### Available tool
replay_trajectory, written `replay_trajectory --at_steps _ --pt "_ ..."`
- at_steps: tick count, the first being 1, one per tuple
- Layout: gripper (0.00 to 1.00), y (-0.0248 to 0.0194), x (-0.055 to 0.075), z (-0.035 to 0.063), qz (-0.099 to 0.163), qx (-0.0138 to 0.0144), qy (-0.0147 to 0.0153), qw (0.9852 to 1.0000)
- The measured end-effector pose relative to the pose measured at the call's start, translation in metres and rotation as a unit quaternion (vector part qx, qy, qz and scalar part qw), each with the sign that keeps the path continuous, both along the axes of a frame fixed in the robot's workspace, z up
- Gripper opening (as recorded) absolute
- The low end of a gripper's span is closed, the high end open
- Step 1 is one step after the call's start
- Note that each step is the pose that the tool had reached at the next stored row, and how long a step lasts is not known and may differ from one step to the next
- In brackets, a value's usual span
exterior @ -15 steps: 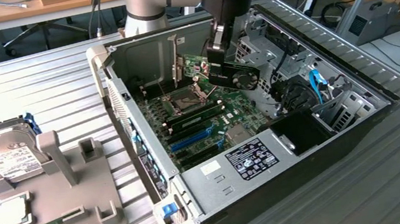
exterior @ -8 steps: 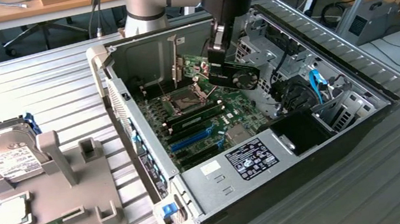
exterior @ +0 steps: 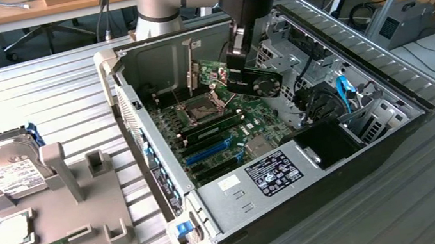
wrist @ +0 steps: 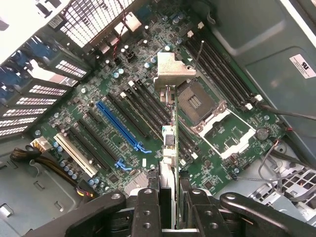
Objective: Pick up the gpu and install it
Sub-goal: 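Insert the gpu into the slot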
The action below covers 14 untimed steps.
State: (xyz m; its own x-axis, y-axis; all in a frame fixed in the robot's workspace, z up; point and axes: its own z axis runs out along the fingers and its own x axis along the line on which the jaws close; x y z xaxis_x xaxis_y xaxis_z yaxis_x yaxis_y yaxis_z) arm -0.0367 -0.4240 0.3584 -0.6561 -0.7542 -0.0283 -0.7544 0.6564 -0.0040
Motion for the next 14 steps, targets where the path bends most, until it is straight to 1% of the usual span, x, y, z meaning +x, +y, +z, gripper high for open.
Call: replay_trajectory --at_steps 14 --pt "0.26 0.0000 0.0000 -0.0003 0.015 0.0000 0.0000 0.9999"
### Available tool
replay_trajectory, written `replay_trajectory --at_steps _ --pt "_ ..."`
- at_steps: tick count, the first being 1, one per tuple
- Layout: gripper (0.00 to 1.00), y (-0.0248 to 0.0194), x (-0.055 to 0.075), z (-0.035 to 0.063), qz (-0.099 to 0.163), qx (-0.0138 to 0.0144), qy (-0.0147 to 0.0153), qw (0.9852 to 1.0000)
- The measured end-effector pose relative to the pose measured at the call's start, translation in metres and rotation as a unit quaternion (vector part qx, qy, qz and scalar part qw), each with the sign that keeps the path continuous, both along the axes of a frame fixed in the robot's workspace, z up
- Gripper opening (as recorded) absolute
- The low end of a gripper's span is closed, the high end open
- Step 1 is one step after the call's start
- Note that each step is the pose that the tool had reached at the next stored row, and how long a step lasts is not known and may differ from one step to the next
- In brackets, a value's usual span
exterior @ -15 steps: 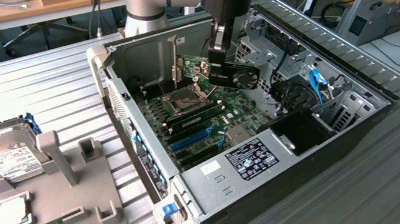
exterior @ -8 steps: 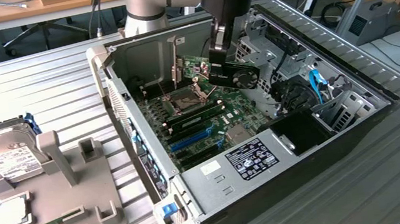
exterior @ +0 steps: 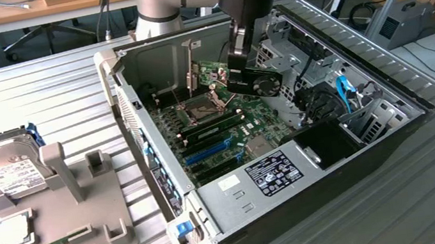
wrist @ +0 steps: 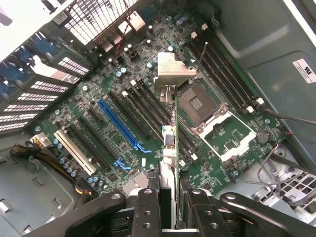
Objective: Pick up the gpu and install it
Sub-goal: 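Insert the gpu into the slot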
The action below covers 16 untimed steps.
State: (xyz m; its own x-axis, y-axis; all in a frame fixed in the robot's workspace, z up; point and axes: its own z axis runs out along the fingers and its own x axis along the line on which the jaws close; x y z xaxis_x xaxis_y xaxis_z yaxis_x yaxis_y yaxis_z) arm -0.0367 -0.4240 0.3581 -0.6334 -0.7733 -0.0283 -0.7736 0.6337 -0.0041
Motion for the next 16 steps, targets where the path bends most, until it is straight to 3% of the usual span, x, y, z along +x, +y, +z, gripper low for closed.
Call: replay_trajectory --at_steps 16 --pt "0.26 0.0000 0.0000 -0.0004 0.018 0.0000 0.0000 0.9998"
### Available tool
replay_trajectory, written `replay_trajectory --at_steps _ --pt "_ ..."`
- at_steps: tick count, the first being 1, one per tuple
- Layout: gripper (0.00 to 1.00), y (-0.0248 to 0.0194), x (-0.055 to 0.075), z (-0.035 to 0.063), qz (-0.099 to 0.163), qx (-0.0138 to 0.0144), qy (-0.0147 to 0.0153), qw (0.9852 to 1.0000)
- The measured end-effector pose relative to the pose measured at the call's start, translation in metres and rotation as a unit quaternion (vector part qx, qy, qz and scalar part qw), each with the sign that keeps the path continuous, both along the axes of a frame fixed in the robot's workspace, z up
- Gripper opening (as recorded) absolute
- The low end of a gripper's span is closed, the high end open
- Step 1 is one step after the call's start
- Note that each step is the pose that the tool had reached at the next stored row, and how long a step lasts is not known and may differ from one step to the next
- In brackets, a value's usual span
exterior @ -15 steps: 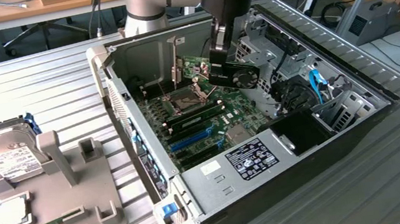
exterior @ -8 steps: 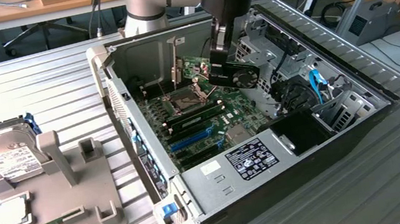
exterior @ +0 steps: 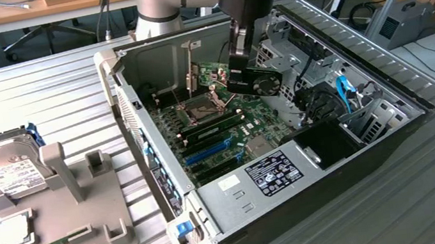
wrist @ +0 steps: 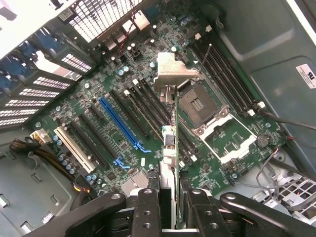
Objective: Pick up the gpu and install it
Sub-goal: 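Insert the gpu into the slot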
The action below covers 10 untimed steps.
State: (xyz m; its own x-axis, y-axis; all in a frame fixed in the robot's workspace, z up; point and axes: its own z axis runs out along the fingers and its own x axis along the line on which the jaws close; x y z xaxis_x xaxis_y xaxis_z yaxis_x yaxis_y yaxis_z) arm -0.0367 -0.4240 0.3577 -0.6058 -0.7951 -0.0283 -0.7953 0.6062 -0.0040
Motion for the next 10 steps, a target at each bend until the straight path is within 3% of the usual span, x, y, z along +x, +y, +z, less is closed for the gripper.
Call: replay_trajectory --at_steps 10 --pt "0.26 0.0000 0.0000 -0.0002 0.009 0.0000 0.0000 1.0000"
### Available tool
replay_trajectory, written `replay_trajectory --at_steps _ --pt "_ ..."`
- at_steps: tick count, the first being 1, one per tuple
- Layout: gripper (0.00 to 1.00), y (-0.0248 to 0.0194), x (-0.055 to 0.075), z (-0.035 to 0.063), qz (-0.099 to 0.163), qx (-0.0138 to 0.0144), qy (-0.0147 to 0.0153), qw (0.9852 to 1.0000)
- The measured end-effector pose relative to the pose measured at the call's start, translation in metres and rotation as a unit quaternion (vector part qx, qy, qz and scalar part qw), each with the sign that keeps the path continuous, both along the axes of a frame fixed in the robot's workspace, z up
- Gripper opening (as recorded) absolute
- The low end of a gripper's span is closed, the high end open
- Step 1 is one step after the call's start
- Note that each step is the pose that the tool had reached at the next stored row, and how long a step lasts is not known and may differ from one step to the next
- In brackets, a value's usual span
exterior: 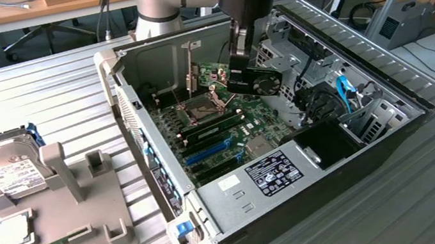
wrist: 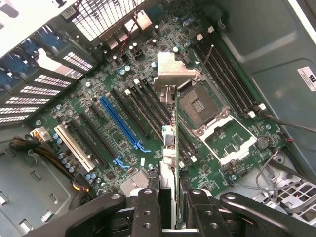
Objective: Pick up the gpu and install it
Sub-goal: 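Insert the gpu into the slot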
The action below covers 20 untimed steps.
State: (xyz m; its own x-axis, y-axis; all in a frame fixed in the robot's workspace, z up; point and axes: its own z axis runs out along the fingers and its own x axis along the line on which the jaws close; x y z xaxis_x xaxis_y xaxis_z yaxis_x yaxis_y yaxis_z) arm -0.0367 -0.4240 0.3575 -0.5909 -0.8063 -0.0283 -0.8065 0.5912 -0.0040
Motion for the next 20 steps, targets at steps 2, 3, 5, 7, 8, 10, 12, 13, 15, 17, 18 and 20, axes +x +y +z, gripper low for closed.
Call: replay_trajectory --at_steps 2,3,5,7,8,10,12,13,15,17,18,20 --pt "0.26 0.0000 0.0000 -0.0001 0.002 0.0000 0.0000 1.0000" --pt "0.26 0.0000 0.0000 -0.0001 0.003 0.0000 0.0000 1.0000" --pt "0.26 0.0000 0.0000 -0.0001 0.005 0.0000 0.0000 1.0000" --pt "0.26 0.0000 0.0000 -0.0001 0.007 0.0000 0.0000 1.0000" --pt "0.26 0.0000 0.0000 -0.0001 0.008 0.0000 0.0000 1.0000" --pt "0.26 0.0000 0.0000 -0.0001 0.010 0.0000 0.0000 1.0000" --pt "0.26 0.0000 0.0000 -0.0001 0.012 0.0000 0.0000 0.9999" --pt "0.26 0.0000 0.0000 -0.0001 0.014 0.0000 0.0000 0.9999" --pt "0.26 0.0000 0.0000 -0.0001 0.017 0.0000 0.0000 0.9999" --pt "0.26 0.0000 0.0000 -0.0001 0.020 0.0000 0.0000 0.9998" --pt "0.26 0.0000 0.0000 -0.0001 0.021 0.0000 0.0000 0.9998" --pt "0.26 0.0000 0.0000 -0.0001 0.023 0.0000 0.0000 0.9997"
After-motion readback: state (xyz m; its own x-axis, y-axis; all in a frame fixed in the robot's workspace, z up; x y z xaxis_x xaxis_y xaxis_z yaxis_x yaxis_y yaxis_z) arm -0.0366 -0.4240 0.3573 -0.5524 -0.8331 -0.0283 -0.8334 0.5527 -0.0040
